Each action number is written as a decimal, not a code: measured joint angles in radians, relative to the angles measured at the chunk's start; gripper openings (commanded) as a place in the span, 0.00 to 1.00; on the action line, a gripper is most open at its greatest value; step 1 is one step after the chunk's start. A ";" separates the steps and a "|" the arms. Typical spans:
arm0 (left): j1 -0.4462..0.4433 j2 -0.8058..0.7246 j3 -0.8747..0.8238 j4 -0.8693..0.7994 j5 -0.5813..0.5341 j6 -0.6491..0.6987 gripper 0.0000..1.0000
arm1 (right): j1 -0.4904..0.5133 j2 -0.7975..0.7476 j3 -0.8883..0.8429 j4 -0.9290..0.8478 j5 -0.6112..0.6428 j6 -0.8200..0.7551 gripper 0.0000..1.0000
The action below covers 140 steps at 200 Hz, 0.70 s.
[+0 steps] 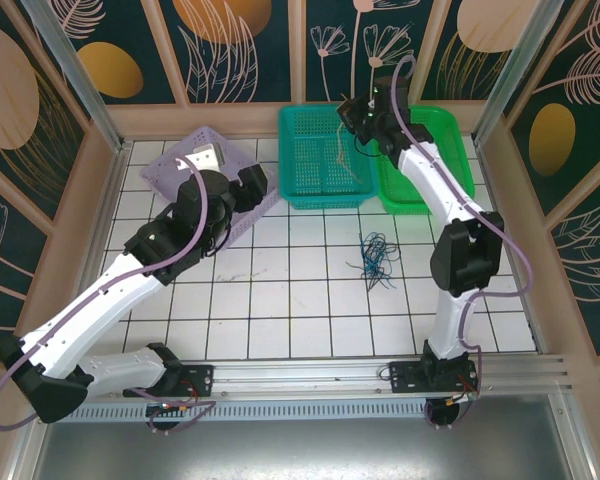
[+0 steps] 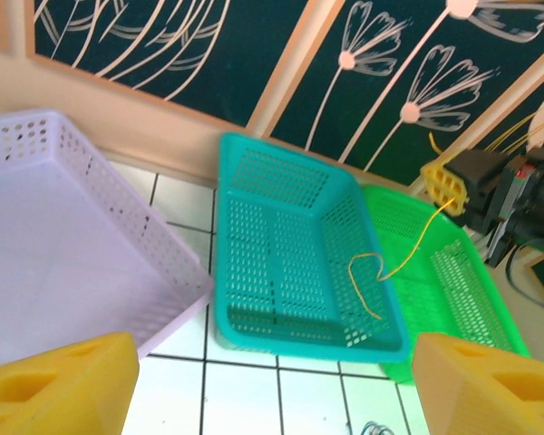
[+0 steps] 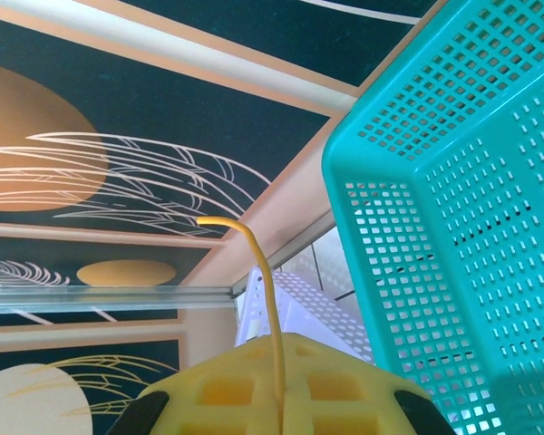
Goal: Untangle the cables
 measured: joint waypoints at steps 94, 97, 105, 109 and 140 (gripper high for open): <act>0.000 -0.002 -0.038 -0.026 0.045 -0.053 0.78 | -0.008 0.534 0.666 -0.242 0.013 -0.021 0.67; 0.000 0.001 -0.038 -0.026 0.050 -0.053 0.78 | -0.011 0.534 0.666 -0.254 0.013 -0.028 0.67; 0.000 0.015 -0.038 -0.026 0.064 -0.055 0.78 | -0.015 0.527 0.664 -0.289 0.021 -0.042 0.68; 0.000 0.023 -0.038 -0.026 0.070 -0.055 0.78 | -0.017 0.513 0.644 -0.288 0.025 -0.053 0.69; 0.001 0.105 -0.032 -0.024 0.150 -0.056 0.77 | -0.022 0.251 0.280 -0.276 0.064 -0.108 0.88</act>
